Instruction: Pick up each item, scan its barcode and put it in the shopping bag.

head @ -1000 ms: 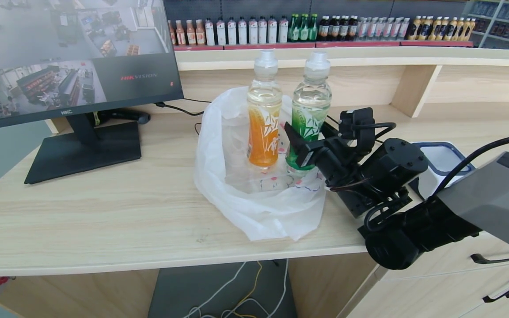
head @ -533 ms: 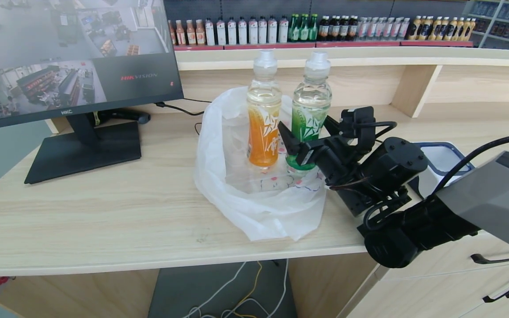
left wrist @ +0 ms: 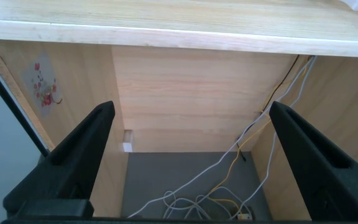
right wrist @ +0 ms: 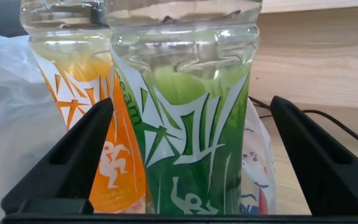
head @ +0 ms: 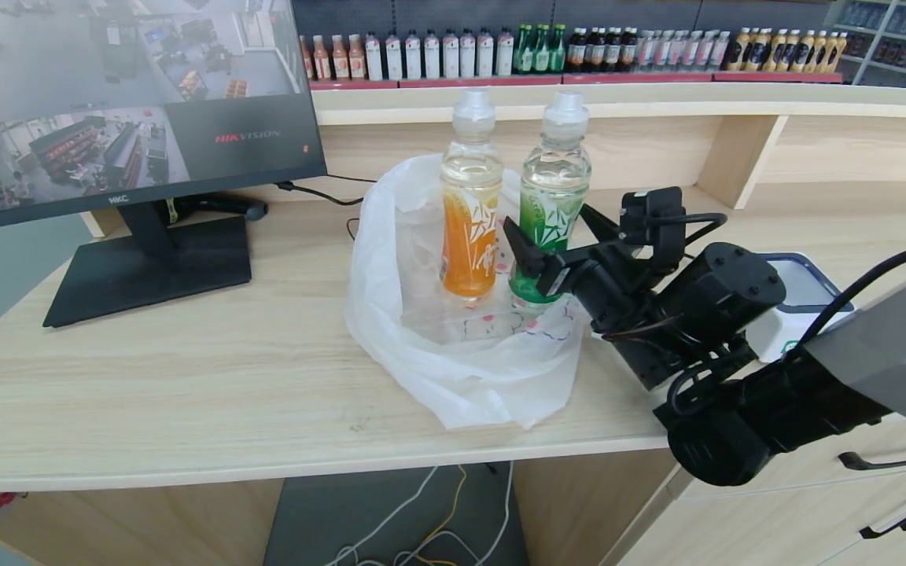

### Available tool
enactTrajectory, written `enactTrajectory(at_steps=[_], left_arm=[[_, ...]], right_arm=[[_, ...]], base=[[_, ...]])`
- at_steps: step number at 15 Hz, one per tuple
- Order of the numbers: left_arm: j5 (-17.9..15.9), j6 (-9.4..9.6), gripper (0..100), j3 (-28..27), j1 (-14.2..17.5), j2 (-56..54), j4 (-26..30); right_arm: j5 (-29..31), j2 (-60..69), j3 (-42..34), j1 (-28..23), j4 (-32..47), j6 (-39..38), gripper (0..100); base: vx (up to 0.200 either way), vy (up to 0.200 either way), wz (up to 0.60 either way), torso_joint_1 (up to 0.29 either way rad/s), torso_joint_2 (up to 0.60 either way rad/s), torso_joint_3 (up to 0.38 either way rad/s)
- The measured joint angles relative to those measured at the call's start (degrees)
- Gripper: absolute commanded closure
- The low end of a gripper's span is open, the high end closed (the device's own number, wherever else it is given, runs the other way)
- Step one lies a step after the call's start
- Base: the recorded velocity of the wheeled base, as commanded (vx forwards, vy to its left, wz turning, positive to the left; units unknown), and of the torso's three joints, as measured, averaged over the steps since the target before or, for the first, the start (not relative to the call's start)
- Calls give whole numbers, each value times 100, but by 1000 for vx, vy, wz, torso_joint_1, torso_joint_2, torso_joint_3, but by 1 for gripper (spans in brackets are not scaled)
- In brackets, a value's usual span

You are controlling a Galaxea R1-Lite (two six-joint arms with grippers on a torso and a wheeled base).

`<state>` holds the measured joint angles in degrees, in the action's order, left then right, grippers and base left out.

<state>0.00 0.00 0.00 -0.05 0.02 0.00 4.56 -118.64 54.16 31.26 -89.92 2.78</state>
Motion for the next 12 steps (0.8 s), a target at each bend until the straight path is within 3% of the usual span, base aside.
enactTrajectory(at_steps=[9, 12], left_arm=[[0, 43, 0, 0, -2, 0, 0], [0, 18, 0, 0, -2, 0, 0]], right_arm=[[1, 1393, -1215, 101, -2, 9, 0], [1, 1602, -1296, 176, -2, 9, 0]], base=[[0, 0, 0, 0, 0, 0], [-200, 0, 0, 1, 1, 4]])
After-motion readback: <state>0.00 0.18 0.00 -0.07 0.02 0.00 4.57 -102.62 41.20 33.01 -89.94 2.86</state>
